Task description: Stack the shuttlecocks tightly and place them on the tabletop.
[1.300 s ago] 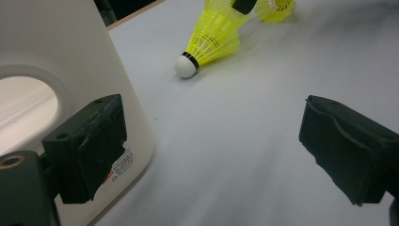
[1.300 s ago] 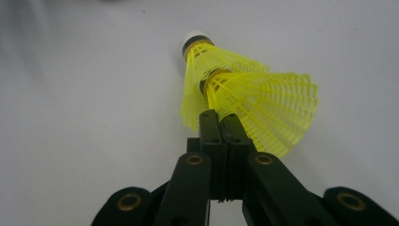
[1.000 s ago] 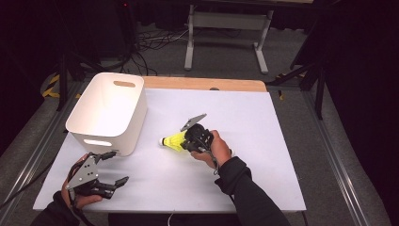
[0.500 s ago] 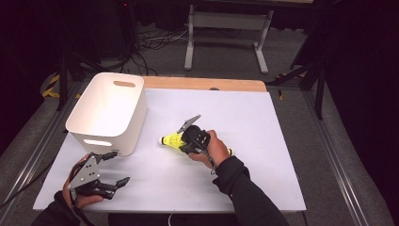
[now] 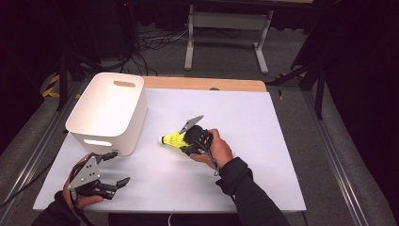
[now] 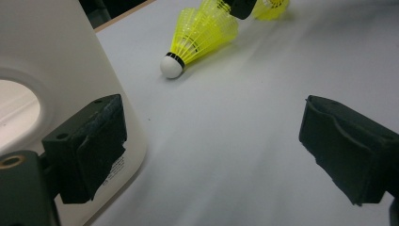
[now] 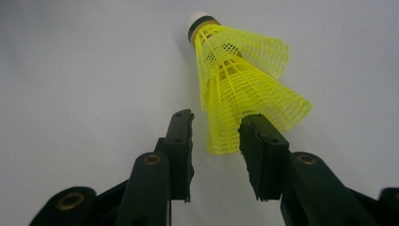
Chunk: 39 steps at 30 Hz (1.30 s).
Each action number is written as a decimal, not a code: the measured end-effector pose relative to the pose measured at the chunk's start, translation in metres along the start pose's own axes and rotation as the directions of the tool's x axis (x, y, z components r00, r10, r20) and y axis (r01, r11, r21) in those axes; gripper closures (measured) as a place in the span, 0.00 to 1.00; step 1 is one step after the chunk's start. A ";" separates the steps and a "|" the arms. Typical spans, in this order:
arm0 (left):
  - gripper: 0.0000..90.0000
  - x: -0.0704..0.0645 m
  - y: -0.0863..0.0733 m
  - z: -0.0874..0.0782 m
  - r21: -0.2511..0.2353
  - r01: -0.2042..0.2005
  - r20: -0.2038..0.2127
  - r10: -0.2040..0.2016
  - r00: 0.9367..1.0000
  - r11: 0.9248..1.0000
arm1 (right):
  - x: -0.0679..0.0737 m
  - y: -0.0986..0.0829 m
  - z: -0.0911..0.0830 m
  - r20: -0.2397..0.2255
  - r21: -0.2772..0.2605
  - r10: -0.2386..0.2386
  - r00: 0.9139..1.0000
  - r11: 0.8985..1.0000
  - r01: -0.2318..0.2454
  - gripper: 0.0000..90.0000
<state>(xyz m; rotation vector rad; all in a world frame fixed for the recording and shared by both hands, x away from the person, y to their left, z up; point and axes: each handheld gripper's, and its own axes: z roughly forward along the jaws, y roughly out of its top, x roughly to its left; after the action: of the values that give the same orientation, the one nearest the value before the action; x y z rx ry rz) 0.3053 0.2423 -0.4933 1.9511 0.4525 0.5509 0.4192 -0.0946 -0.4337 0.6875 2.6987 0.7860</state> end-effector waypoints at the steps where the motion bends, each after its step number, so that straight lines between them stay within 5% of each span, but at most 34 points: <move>1: 0.10 0.000 0.000 0.000 -0.001 -0.001 0.001 0.001 1.000 1.000 | 0.000 0.000 -0.001 0.004 -0.003 -0.001 1.000 1.000 0.001 0.72; 13: 0.10 0.000 0.000 0.000 0.002 0.000 -0.003 0.000 1.000 1.000 | 0.005 -0.004 -0.026 0.057 -0.076 -0.041 0.998 0.996 0.045 0.65; 25: 0.10 -0.001 0.000 0.000 0.002 0.001 -0.009 -0.001 1.000 1.000 | 0.007 -0.018 -0.053 0.139 -0.137 -0.024 0.990 0.990 0.044 0.50; 34: 0.10 -0.001 0.001 0.000 0.000 0.000 -0.011 0.000 1.000 1.000 | -0.003 -0.047 -0.073 0.242 -0.177 0.085 0.967 0.983 -0.042 0.29; 39: 0.10 -0.001 0.001 0.000 0.003 0.002 -0.009 -0.002 1.000 1.000 | -0.003 -0.060 -0.074 0.262 -0.179 0.106 0.959 0.982 -0.060 0.27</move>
<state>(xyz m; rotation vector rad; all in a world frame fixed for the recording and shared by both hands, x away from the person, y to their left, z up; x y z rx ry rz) 0.3047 0.2416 -0.4930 1.9518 0.4607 0.5584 0.3730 -0.1733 -0.4055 0.8081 2.3407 0.8609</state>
